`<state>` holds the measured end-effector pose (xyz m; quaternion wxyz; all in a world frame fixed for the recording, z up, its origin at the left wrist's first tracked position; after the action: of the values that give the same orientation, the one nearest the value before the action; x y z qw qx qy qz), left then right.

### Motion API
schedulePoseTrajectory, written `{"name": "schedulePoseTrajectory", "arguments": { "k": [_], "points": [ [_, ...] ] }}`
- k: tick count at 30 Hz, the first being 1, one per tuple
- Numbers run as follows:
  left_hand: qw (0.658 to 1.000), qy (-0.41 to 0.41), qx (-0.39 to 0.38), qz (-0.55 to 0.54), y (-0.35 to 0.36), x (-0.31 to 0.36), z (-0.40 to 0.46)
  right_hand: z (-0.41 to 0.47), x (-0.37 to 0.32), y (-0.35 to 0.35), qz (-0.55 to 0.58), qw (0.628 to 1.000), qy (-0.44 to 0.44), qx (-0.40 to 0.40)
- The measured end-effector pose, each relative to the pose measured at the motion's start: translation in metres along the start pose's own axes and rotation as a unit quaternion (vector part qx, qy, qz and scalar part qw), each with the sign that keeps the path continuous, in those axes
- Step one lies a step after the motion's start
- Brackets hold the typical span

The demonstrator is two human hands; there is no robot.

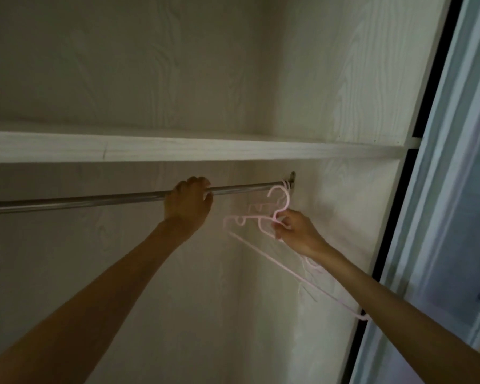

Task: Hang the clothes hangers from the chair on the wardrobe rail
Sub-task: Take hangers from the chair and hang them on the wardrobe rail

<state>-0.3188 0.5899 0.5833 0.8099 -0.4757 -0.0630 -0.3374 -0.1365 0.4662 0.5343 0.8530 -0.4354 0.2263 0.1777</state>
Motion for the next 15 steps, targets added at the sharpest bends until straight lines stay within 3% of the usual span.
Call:
{"name": "schedulePoseTrajectory", "arguments": {
  "k": [4, 11, 15],
  "points": [
    [0.975, 0.079, 0.065, 0.198, 0.015, 0.005, 0.000, 0.044, -0.004, 0.004, -0.140, 0.990, -0.002, 0.019],
    [0.936, 0.082, 0.091, 0.331, 0.016, 0.025, -0.006, 0.084, 0.039, 0.020, -0.186, 0.977, 0.100, 0.021],
    [0.932, 0.096, 0.078, 0.341, 0.014, 0.027, -0.005, 0.091, 0.048, 0.029, -0.197, 0.973, 0.106, -0.056]
  ]
}}
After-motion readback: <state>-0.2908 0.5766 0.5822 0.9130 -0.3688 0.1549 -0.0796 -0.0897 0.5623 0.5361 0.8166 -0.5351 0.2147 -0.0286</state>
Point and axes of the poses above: each hand's wrist, its own z-axis towards the middle knuckle, its own y-axis out of the palm, x = y × z, the point moved 9 cm from there along z, towards the middle knuckle, and after that the axes turned 14 degrees about -y, right-handed, at the moved point
